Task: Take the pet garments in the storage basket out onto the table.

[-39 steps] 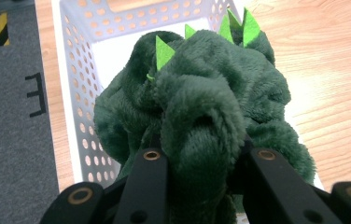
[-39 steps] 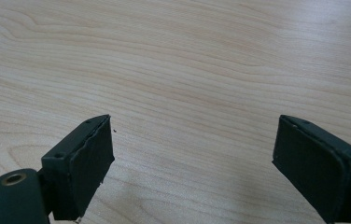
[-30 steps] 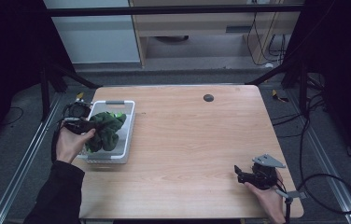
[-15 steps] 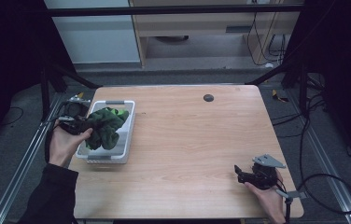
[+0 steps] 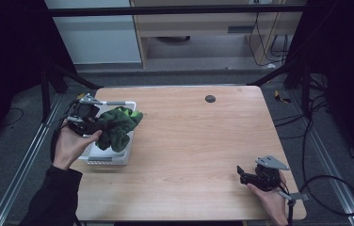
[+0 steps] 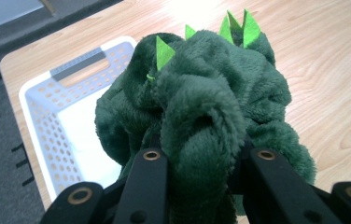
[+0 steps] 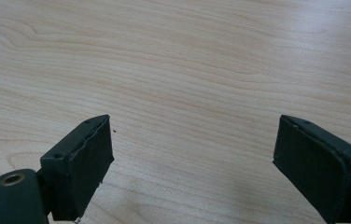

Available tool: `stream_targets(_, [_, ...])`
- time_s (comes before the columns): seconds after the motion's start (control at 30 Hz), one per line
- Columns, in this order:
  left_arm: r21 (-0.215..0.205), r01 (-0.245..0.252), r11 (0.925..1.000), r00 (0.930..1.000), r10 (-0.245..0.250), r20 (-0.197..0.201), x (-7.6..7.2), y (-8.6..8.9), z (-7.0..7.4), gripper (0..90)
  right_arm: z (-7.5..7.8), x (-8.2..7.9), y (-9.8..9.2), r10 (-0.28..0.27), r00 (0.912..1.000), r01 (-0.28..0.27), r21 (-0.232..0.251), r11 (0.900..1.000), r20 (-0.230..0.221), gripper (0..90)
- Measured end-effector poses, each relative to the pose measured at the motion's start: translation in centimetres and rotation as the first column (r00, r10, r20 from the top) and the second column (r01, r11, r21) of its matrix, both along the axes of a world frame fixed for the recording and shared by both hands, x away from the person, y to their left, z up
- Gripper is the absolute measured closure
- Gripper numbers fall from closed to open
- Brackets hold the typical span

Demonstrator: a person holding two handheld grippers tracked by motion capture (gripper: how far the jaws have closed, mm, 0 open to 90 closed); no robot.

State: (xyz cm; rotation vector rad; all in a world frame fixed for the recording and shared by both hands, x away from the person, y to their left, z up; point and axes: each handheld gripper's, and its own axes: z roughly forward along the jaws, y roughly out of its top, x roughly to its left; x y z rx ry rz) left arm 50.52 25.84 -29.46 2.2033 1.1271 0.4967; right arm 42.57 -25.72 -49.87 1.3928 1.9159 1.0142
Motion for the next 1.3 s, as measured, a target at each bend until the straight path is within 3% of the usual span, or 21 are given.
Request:
stream_targets(0.4, [0.020, 0.089, 0.9958, 0.9959, -0.089, 0.015, -0.6, -2.6, 0.9, 75.5, 0.1, 0.0, 0.0, -0.004, 0.9999, 0.004, -0.002, 1.000, 0.014, 11.5])
stream_targets(0.83, [0.046, 0.176, 0.9834, 0.9843, -0.176, 0.009, -0.5, -5.6, 0.9, 75.4, 0.1, -0.1, -0.1, -0.009, 0.9996, 0.009, 0.000, 1.000, 0.026, 11.1])
stream_targets(1.03, [0.067, 0.215, 0.9743, 0.9766, -0.215, -0.006, -0.3, -7.1, 0.5, 75.4, 0.1, 0.0, -0.1, -0.010, 0.9995, 0.010, -0.001, 1.000, 0.029, 11.0])
stream_targets(1.3, [0.090, 0.278, 0.9563, 0.9605, -0.276, -0.033, -0.1, -8.9, -0.2, 75.3, 0.1, -0.1, -0.2, -0.011, 0.9994, 0.011, -0.003, 1.000, 0.032, 11.0])
